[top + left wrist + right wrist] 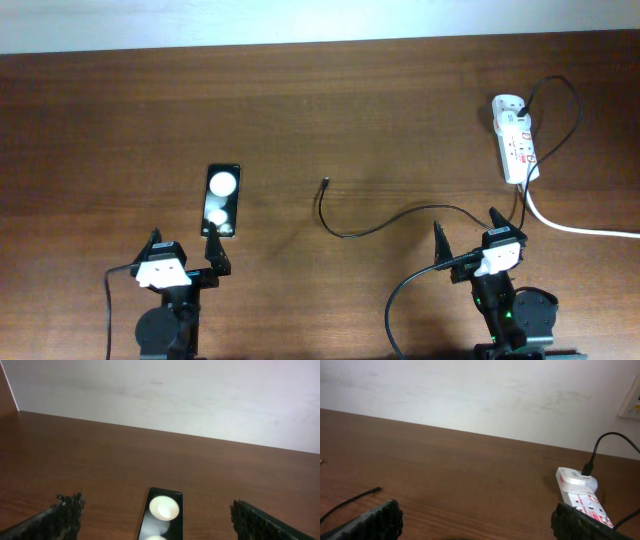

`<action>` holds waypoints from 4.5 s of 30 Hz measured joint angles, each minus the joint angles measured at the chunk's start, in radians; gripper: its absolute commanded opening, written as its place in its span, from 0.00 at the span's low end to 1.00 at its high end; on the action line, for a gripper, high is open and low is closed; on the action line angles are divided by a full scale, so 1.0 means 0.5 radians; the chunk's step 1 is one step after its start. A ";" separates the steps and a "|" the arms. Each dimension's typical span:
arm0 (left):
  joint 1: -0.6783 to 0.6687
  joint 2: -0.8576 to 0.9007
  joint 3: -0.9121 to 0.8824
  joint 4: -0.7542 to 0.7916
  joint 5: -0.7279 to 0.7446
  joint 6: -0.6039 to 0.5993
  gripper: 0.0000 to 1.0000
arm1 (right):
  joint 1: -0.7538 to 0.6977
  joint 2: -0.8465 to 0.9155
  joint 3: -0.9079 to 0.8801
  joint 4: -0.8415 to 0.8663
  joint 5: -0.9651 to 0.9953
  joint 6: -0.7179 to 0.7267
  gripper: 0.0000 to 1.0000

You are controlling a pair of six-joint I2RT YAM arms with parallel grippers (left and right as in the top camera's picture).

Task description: Plug charger to phone and switch on socket

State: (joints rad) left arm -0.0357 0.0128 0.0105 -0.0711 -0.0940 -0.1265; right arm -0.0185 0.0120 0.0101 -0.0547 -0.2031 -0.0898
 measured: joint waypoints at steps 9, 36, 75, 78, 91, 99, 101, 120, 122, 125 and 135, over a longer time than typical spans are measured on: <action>0.000 0.000 0.000 0.000 0.000 0.000 0.99 | 0.000 0.000 0.000 0.000 0.000 -0.001 0.99; 0.000 0.000 0.000 0.000 0.000 0.000 0.99 | 0.000 0.000 0.000 0.000 0.000 -0.001 0.99; 0.000 0.113 0.095 0.112 0.303 0.007 0.99 | 0.000 0.000 0.001 0.000 0.000 0.000 0.99; 0.000 0.343 0.275 0.114 0.391 0.072 0.99 | 0.000 0.000 0.000 -0.002 0.000 -0.001 0.99; 0.000 1.979 1.888 -0.858 0.657 0.227 0.99 | 0.002 0.000 0.000 -0.001 0.000 0.000 0.99; 0.000 2.280 2.007 -0.954 0.772 0.233 0.99 | 0.002 0.000 0.001 -0.001 -0.001 -0.001 0.99; 0.000 2.297 2.007 -0.941 0.797 0.233 0.99 | 0.002 0.000 0.001 -0.001 0.000 -0.001 0.99; -0.043 2.428 2.294 -1.139 0.803 0.114 1.00 | 0.002 0.000 0.000 -0.001 0.000 -0.001 0.99; -0.044 2.454 2.358 -1.188 0.803 0.109 0.99 | 0.002 0.000 0.000 -0.001 -0.001 0.001 0.99; -0.108 2.543 2.441 -1.198 0.765 0.076 0.99 | 0.002 0.000 0.001 -0.001 0.000 -0.001 0.99; -0.298 3.072 3.065 -1.564 0.536 0.009 1.00 | 0.002 0.000 0.000 -0.001 0.000 0.000 0.99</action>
State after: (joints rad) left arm -0.1848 1.5490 1.5429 -0.8532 0.1741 -0.1219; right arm -0.0174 0.0120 0.0101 -0.0551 -0.2031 -0.0898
